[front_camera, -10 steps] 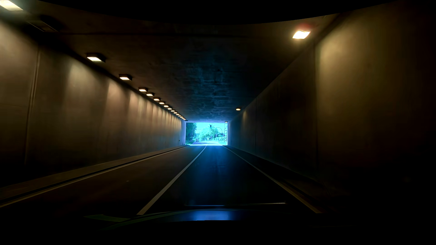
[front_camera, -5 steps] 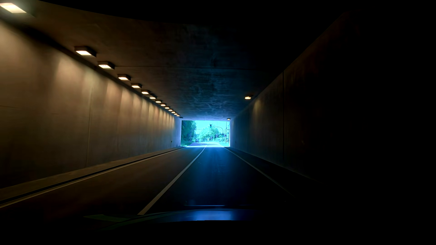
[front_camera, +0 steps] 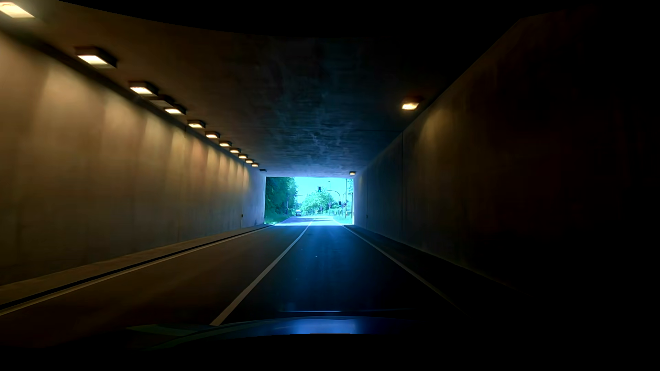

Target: Follow the waypoints while adhering to traffic rules and regulations

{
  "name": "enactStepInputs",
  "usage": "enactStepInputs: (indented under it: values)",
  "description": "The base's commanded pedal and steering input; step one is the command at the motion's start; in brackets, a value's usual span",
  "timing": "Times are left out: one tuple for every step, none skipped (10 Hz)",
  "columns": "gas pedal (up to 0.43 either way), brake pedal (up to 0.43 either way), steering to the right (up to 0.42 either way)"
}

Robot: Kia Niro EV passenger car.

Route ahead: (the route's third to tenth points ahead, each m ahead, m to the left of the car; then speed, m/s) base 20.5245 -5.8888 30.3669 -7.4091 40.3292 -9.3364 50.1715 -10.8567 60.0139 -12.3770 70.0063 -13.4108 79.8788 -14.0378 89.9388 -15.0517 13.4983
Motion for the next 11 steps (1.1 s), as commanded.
enactStepInputs:
  values:
    - [0.047,0.0,-0.006]
    - [0.047,0.0,-0.005]
    - [0.047,0.0,-0.006]
    - [0.047,0.0,-0.006]
    - [0.047,0.0,-0.006]
    - [0.047,0.0,-0.005]
    - [0.047,0.0,-0.006]
    - [0.047,0.0,-0.005]
    - [0.047,0.0,-0.005]
    - [0.047,0.0,-0.005]
    - [0.047,0.0,-0.005]
